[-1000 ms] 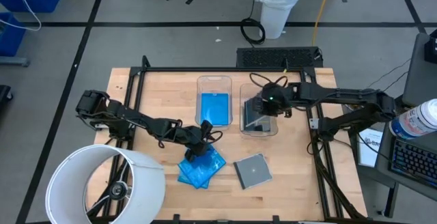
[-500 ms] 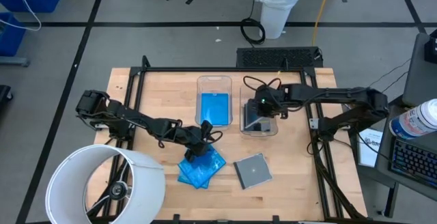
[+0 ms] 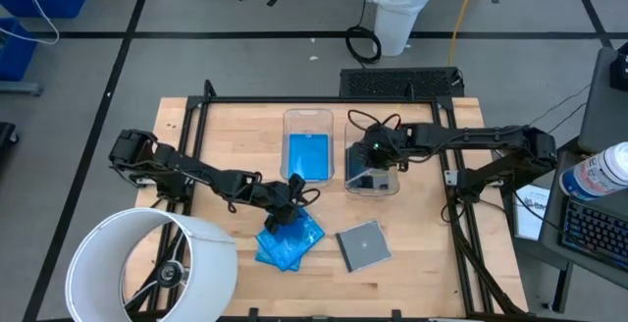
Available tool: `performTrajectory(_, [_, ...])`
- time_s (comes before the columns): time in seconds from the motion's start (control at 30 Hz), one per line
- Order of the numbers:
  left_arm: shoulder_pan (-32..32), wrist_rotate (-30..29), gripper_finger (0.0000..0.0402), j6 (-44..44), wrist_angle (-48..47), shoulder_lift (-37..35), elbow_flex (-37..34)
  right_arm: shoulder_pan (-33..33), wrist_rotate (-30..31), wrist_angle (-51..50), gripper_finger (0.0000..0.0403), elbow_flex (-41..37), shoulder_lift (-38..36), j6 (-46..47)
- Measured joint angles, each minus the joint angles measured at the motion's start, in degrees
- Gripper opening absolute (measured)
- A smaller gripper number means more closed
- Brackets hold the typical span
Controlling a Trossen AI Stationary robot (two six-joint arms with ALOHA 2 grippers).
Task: Pick & place jewel cases by type
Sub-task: Put the black CD case into the right transparent bin
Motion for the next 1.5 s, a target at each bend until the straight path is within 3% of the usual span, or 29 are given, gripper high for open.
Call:
performTrajectory(0.37, [0.0,0.07,0.0227,0.15,0.02,0.0,0.0,0.11,-5.0,15.32,0.0022,-12.26,-2.35,2.31])
performTrajectory(0.8, [0.0,0.07,0.0227,0.2,0.04,0.0,0.0,0.33,-4.9,7.34,0.0088,-12.61,-6.6,-2.01])
performTrajectory(1.03, [0.0,0.07,0.0227,0.58,0.04,0.0,0.0,0.35,-7.43,7.87,0.0123,-12.61,-6.62,-3.71])
performTrajectory(1.5, [0.0,0.04,0.0227,0.63,-0.57,0.0,0.0,0.35,-13.71,8.7,0.0129,-12.53,-8.26,-2.54])
